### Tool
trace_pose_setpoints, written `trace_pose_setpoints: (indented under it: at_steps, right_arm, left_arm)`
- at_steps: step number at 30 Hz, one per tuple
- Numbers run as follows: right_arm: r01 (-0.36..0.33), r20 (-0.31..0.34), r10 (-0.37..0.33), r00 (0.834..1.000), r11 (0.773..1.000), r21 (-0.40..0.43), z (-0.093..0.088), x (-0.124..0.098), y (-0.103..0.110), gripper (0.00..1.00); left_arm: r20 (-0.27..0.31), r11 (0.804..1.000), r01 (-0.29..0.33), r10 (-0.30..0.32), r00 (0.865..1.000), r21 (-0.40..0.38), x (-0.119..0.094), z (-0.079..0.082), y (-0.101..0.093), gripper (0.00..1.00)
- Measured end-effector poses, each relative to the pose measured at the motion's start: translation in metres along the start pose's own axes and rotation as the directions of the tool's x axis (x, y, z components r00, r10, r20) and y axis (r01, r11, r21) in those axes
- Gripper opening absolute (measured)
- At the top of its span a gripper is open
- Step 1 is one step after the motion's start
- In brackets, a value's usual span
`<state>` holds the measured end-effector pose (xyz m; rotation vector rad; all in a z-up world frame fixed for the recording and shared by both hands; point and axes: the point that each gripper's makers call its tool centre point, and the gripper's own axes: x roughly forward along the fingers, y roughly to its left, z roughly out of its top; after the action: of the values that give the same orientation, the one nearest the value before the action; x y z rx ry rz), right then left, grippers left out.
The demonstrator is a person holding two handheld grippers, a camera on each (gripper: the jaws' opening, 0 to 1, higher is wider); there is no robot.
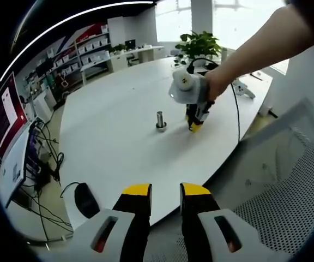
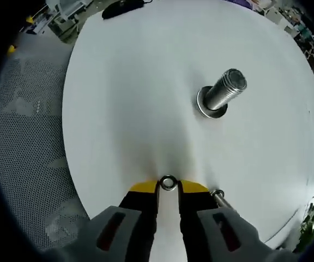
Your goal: Place the washer onto the threaded stud by aligning its center hole with the stud, sliding it down to the base, and recovering from edge contact or off-axis alignment until the washer reaches the visible bottom stop.
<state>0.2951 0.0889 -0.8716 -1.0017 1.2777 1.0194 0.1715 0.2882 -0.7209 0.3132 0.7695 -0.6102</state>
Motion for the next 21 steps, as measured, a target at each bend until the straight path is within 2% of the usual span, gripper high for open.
trace_pose_setpoints:
  at_steps: [2,5,12,16,19,21]
  right_arm:
    - [0.016,-0.031,-0.016,0.999,1.000,0.004,0.001,0.000,0.002,0.16]
    - [0.029,-0.043,-0.028,0.999,0.999,0.017,0.001,-0.001,0.002,0.16]
    - [0.021,0.012,-0.021,1.000,0.998,0.060,-0.004,-0.003,0.007,0.15]
    - [0.025,0.097,-0.035,0.995,0.995,0.100,-0.003,-0.002,0.003,0.15]
    - [0.010,0.189,-0.034,0.981,0.992,0.127,-0.002,-0.001,0.000,0.15]
    - [0.016,0.218,-0.049,0.975,0.989,0.150,-0.003,0.000,-0.004,0.15]
  left_arm:
    - [-0.003,1.000,0.002,-0.002,1.000,0.001,0.000,0.000,-0.001,0.18]
    - [-0.007,1.000,0.004,-0.004,1.000,0.004,0.001,-0.001,-0.001,0.18]
    - [-0.003,1.000,0.001,-0.001,1.000,0.001,0.000,-0.001,0.000,0.18]
    - [-0.004,1.000,-0.001,0.001,1.000,-0.001,0.000,-0.001,0.000,0.18]
    - [-0.001,1.000,-0.001,0.001,1.000,0.000,0.000,0.000,0.000,0.18]
    - [0.001,1.000,-0.002,0.002,1.000,-0.001,0.000,0.000,0.001,0.18]
